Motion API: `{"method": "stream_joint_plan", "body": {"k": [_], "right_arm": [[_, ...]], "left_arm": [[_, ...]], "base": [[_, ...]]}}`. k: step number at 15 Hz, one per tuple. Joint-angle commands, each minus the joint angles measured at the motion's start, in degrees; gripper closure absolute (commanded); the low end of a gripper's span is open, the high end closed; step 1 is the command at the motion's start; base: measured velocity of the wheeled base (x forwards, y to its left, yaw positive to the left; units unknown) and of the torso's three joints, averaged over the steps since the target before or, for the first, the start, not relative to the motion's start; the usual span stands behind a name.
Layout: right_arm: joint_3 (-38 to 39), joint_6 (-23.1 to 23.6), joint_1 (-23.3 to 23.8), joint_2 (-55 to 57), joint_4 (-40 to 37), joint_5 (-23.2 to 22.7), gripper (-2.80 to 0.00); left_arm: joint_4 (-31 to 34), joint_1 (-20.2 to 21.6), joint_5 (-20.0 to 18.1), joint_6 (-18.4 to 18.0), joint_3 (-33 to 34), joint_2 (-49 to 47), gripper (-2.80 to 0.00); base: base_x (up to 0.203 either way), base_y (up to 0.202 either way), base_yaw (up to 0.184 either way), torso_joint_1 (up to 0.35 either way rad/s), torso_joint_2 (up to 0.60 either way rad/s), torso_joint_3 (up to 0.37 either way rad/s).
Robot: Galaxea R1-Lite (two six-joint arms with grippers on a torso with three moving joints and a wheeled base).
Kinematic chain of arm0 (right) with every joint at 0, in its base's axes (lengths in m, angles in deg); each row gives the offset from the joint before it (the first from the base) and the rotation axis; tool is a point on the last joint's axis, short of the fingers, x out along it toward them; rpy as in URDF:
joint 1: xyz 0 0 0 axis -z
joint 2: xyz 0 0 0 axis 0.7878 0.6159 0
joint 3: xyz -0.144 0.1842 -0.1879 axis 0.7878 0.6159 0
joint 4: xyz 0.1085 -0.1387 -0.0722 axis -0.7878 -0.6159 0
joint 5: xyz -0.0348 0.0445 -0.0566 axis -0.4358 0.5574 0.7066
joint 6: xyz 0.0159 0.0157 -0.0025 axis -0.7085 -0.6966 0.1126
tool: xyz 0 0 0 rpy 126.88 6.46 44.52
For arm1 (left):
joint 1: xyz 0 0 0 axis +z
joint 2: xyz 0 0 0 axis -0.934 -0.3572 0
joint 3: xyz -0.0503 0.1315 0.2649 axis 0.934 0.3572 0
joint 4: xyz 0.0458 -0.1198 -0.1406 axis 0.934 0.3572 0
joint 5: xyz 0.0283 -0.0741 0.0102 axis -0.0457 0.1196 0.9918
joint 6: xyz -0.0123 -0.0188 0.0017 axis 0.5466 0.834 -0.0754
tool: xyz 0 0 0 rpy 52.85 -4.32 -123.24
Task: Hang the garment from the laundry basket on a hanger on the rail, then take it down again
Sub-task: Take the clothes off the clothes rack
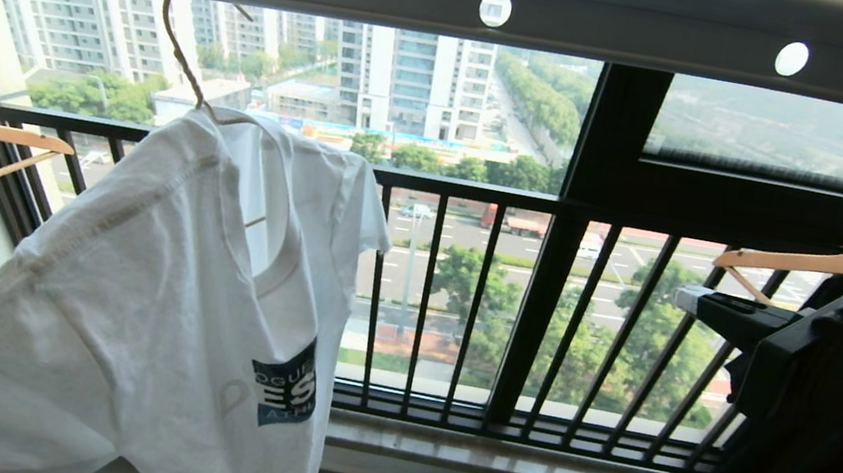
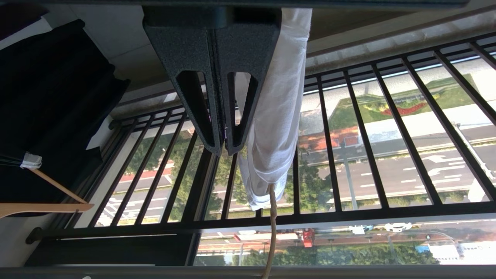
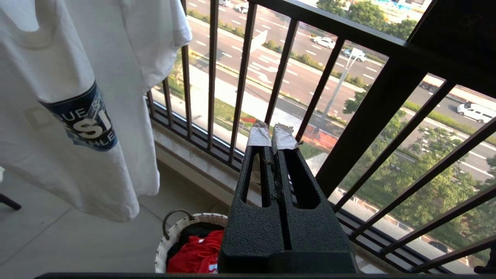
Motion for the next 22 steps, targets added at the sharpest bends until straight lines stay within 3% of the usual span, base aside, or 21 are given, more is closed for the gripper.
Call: {"method": "stream_joint_plan", "body": {"k": [1,6,14,16,22], "right_arm": [[-0.2,-0.1,-0.8,-0.2,0.1,-0.1,0.0],[-0.2,-0.1,-1.6,0.1,0.0,-0.1,0.0],[-1.3,-1.6,-1.6,2.1,0.0,0.1,0.0],[-2.2,-2.0,-1.5,2.1,-0.1,0.2,0.0],[-3.1,-4.6,-2.2,4.8,-0.5,0.2,0.0]], "left_arm": [[0.1,0.0,0.0,0.1,0.2,-0.1,0.0],[0.2,-0.1,-0.3,0.1,0.2,-0.6,0.0],[9.3,0.0,-1.1,0.2,-3.6,-3.4,0.0],[17.4,0.0,-1.0,0.2,-6.3,-3.0,0.0],[51.4,0.0,1.1,0.0,-21.0,-2.2,0.0]], "base": [[0.0,0.0,0.0,0.0,0.0,0.0],[0.0,0.0,0.0,0.0,0.0,0.0],[0.0,0.0,0.0,0.0,0.0,0.0],[0.0,0.0,0.0,0.0,0.0,0.0],[0.0,0.0,0.0,0.0,0.0,0.0]]}}
